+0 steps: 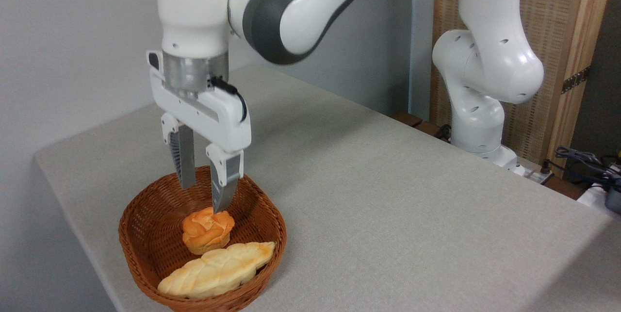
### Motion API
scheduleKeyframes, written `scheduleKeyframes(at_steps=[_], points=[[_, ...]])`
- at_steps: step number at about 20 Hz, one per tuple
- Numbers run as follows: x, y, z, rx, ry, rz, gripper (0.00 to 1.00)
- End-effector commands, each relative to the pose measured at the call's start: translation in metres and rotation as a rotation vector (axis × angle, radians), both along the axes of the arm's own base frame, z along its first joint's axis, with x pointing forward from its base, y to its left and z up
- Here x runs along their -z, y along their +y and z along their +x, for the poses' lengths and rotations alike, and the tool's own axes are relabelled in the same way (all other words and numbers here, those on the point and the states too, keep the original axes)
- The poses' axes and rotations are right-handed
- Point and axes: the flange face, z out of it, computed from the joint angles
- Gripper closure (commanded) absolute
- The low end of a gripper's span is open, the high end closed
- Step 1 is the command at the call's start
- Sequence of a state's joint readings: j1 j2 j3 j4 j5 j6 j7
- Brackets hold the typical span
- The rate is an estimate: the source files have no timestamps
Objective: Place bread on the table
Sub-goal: 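Lower the open gripper down over the round orange bun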
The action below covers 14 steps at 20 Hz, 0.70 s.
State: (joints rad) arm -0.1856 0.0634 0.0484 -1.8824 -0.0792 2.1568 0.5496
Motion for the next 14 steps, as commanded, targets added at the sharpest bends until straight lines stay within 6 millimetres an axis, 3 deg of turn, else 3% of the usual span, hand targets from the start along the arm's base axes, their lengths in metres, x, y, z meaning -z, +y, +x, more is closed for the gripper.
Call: scheduleKeyframes(at_steps=[1,14], points=[[0.02,0.003,0.0,-0.02,-0.035,-0.001,0.0],[0.048,-0.006,-0.001,-0.009,-0.041,0.0,0.0]])
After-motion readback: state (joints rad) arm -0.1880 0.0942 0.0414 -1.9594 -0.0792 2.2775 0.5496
